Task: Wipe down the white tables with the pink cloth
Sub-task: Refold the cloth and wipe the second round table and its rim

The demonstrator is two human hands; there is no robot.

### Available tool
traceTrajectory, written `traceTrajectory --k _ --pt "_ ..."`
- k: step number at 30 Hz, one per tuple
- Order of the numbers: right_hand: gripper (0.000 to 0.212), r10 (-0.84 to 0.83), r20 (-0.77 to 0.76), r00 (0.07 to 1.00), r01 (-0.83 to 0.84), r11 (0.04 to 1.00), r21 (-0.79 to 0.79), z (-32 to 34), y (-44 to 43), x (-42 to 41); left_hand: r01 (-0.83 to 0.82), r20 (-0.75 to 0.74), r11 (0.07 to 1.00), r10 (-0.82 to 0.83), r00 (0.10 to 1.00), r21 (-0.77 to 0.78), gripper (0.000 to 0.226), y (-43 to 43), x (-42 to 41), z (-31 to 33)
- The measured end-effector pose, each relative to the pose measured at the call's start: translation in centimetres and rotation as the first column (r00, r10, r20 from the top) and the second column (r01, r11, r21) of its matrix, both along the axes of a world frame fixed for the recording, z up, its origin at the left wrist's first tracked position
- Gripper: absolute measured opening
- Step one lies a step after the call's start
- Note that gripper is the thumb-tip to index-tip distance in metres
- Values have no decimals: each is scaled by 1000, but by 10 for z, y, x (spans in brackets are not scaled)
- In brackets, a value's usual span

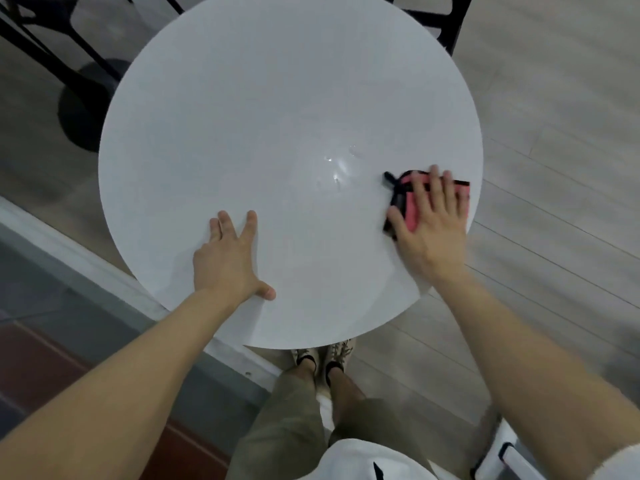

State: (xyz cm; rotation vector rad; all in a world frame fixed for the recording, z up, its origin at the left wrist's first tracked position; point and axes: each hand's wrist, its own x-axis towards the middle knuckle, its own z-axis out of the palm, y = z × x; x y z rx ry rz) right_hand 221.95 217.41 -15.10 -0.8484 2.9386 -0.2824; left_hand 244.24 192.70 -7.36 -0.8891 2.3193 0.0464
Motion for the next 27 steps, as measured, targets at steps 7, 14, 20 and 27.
traceTrajectory --k 7,14,20,27 --pt "78 93 86 992 -88 994 -62 11 -166 99 -17 -48 999 19 999 36 172 -5 3 1" --pt "76 78 26 997 -77 996 -50 2 -70 42 1 -45 1000 0 999 14 173 -7 5 -5" --pt "79 -438 23 899 437 899 24 8 -72 42 5 -43 999 -3 999 50 173 -9 5 -1" --pt "75 191 69 979 -181 975 -132 4 -227 97 90 -247 995 -79 966 35 75 -68 11 13"
